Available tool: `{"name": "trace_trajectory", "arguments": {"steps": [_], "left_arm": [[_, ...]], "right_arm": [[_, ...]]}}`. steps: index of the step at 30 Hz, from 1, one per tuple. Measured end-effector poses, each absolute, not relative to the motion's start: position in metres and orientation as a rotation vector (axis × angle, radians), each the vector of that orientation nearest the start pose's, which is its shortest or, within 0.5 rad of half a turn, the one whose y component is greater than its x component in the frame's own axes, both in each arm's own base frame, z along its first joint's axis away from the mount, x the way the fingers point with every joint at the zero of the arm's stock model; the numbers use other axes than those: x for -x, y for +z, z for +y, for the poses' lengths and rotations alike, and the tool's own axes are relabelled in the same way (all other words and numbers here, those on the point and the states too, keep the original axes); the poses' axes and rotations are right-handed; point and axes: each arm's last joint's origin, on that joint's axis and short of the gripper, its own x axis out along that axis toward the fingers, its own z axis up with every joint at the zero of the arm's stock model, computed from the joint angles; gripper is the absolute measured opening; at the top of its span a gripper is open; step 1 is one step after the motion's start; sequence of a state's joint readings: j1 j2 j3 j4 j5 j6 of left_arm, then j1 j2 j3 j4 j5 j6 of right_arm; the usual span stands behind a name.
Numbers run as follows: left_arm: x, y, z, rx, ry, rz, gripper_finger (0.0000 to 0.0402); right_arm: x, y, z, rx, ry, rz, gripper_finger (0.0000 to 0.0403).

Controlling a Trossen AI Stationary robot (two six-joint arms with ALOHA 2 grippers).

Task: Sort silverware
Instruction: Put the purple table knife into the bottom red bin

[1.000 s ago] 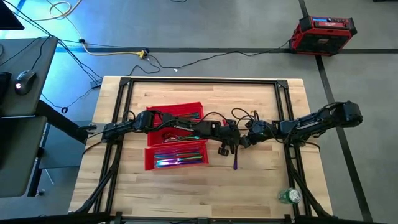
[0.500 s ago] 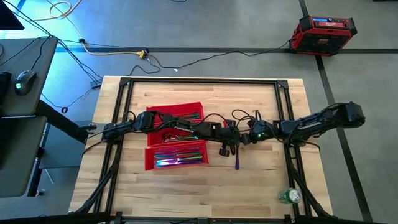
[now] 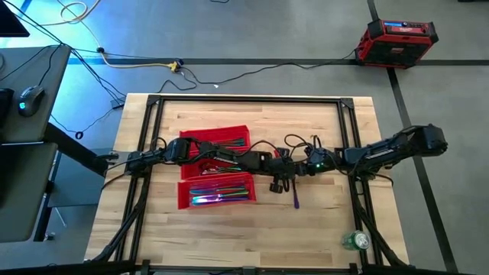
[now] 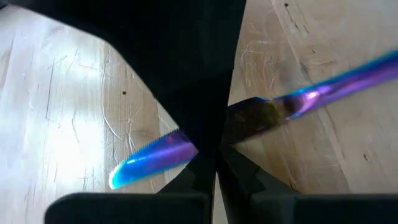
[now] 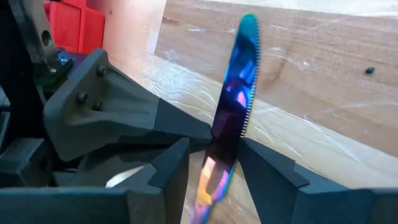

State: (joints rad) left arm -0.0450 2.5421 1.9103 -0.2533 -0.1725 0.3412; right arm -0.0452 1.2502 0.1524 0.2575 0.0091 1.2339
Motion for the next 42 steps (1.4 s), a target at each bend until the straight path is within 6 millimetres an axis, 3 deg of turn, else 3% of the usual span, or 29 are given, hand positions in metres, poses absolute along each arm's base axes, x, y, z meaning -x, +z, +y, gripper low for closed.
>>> {"name": "trace_trajectory", "arguments": {"steps": [19,25,33,42], "left_arm": [[-0.534,0.083,-0.010,-0.381,-0.018,0.865,0.0000],[-0.532,0.082,-0.009,-0.400,0.012,0.904,0.0000],[-0.529,0.080,-0.016,-0.411,0.023,0.938,0.0000],[-0.533,0.078,-0.016,-0.363,-0.005,0.889,0.0000]], "right_arm": [[-0.169,0.093,-0.007,-1.184,-0.498,0.686,0.0138],[-0.166,0.101,-0.006,-1.164,-0.442,0.672,0.0138],[-0.154,0.104,-0.005,-1.202,-0.511,0.734,0.0138],[-0.162,0.095,-0.006,-1.210,-0.534,0.730,0.0138]]}}
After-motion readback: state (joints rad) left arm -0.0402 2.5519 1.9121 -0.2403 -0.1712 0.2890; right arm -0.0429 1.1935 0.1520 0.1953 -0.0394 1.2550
